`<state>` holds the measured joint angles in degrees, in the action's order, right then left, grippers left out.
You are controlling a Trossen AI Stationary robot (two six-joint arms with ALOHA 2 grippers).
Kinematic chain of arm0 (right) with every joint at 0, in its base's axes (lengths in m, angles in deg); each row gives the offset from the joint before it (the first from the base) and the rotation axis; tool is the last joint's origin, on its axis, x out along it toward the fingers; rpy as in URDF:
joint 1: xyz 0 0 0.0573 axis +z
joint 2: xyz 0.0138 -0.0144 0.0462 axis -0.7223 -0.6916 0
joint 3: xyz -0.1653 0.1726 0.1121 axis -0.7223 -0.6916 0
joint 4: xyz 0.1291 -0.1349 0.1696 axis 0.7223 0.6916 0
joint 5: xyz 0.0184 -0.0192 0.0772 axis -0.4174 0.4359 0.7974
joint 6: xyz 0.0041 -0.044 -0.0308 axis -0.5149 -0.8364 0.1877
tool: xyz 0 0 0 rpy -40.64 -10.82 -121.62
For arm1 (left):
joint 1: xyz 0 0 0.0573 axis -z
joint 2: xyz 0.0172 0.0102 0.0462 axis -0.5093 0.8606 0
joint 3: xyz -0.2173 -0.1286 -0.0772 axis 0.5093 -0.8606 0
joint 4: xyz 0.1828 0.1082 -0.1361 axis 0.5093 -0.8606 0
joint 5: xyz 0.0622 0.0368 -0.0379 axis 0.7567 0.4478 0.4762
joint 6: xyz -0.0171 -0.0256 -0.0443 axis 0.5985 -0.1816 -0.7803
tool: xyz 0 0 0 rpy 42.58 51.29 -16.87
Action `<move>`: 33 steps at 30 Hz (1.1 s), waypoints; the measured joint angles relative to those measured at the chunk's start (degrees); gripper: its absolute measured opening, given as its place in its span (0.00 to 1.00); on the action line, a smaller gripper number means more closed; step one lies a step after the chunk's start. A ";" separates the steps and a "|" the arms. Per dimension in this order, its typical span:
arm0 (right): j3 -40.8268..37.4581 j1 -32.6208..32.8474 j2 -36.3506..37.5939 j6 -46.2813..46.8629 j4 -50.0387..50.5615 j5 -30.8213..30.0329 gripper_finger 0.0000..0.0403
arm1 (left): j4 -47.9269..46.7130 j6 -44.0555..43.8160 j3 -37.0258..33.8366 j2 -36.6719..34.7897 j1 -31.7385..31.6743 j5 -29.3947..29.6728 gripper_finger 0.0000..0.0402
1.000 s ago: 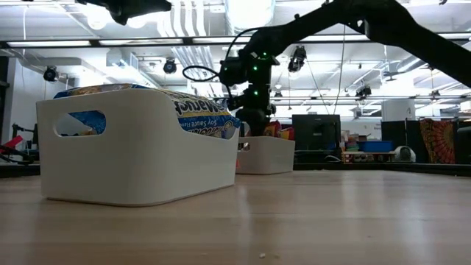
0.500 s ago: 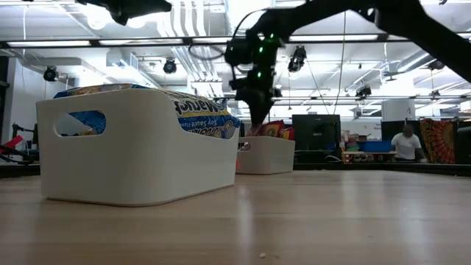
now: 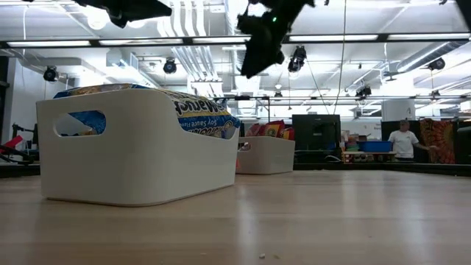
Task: Sort Maruchan noodles
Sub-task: Put the orange noodle pack into the transparent bin
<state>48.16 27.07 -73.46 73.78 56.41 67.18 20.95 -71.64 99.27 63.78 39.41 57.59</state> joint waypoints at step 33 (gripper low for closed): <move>-66.23 9.28 52.95 -7.93 -60.73 6.22 0.37 | -6.01 -14.60 8.70 16.96 -3.49 1.95 0.00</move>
<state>-18.07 36.35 -20.52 65.84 -4.32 73.40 14.94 -86.24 107.96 80.73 35.92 59.54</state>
